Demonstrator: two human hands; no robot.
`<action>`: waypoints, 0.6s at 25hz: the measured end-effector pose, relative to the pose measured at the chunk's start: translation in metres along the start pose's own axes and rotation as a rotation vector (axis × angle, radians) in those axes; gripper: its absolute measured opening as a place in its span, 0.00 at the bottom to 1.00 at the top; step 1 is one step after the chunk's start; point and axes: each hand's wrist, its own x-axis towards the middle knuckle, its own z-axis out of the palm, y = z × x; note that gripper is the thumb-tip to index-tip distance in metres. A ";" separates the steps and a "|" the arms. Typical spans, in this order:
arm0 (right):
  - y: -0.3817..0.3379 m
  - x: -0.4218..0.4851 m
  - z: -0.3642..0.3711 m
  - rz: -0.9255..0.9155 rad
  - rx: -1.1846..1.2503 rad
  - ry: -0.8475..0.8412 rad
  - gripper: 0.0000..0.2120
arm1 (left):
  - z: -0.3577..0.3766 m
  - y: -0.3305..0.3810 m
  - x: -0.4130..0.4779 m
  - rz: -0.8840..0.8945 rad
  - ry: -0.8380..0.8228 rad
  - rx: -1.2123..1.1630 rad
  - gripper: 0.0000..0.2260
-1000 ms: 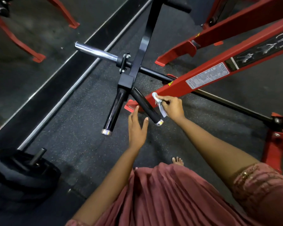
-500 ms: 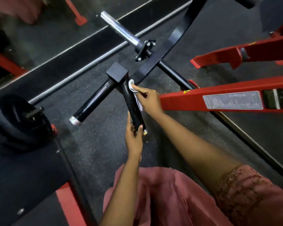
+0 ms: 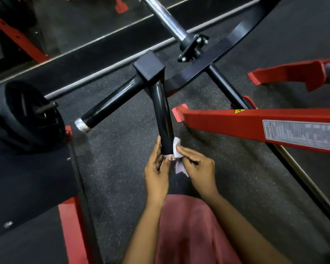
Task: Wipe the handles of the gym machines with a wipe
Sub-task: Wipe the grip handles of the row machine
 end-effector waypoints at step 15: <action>-0.012 0.049 0.020 -0.051 0.145 0.072 0.17 | 0.002 -0.005 -0.002 -0.002 -0.012 -0.052 0.24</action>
